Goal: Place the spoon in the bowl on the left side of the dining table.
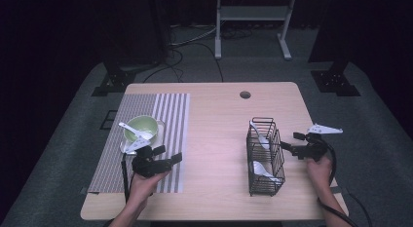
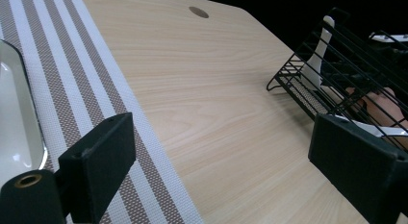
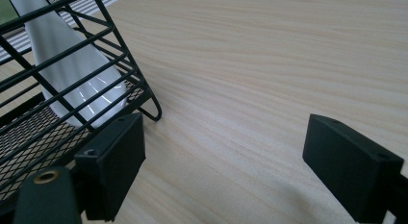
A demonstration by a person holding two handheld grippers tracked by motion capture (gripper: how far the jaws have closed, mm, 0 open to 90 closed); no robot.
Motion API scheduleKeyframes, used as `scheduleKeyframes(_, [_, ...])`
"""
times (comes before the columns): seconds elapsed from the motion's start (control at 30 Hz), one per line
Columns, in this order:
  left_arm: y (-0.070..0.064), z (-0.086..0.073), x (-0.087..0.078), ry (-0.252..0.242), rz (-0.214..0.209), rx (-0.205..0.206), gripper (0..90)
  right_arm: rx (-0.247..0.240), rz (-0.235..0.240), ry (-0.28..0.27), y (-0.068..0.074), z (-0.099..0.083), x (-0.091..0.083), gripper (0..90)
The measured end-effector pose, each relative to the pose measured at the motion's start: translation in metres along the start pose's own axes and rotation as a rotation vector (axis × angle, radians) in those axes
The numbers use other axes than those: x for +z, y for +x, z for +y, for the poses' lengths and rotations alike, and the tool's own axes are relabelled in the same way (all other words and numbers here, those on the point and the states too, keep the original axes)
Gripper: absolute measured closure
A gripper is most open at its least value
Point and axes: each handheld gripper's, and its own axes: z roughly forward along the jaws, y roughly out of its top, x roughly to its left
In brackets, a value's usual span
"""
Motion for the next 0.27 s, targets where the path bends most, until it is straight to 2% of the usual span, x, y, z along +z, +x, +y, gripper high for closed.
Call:
scheduleKeyframes(0.07, [-0.0007,-0.0009,0.0006,0.002,-0.001,0.005,8.3,-0.001,0.001,0.0,0.0,0.0,0.0,13.7])
scheduleKeyframes(0.27, [-0.0028,-0.0074,0.0033,0.006,-0.024,-0.021,8.3,0.001,0.0,0.0,0.0003,-0.0002,-0.0002,13.7])
